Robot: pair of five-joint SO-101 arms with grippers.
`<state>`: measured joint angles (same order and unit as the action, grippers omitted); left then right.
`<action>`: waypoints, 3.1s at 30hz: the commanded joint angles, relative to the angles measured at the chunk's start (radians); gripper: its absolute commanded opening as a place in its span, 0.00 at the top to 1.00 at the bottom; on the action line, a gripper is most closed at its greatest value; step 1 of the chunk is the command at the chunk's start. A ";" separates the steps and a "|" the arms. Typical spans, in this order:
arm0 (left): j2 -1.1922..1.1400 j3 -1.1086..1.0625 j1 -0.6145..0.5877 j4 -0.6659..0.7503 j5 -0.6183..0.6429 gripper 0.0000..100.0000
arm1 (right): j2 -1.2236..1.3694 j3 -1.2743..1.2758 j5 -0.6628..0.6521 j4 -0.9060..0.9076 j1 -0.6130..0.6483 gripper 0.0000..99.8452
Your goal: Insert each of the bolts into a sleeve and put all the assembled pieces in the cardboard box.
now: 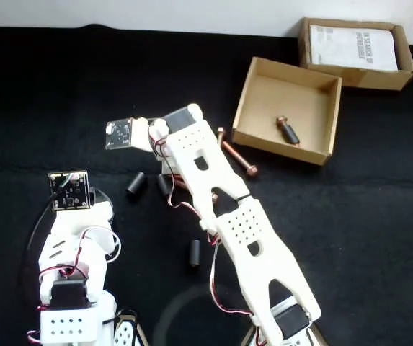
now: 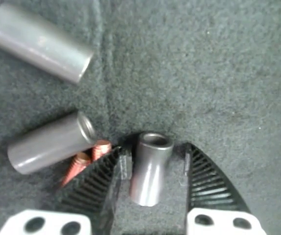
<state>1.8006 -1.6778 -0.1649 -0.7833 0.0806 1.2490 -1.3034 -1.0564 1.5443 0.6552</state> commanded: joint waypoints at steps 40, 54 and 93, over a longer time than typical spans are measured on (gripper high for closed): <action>0.008 -0.016 -0.002 0.005 0.005 0.99 | -0.835 -0.438 0.810 0.223 -0.524 0.99; 0.008 -0.016 -0.012 -0.232 -0.009 0.99 | -1.592 0.503 0.921 0.220 -0.912 0.99; -0.766 0.952 0.375 -0.451 -0.445 0.99 | -3.079 1.992 0.968 0.139 -1.552 0.99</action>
<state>1.1914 -0.8769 0.1527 -1.1899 -0.3751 -1.8259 0.6790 -0.1250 1.7039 -0.8546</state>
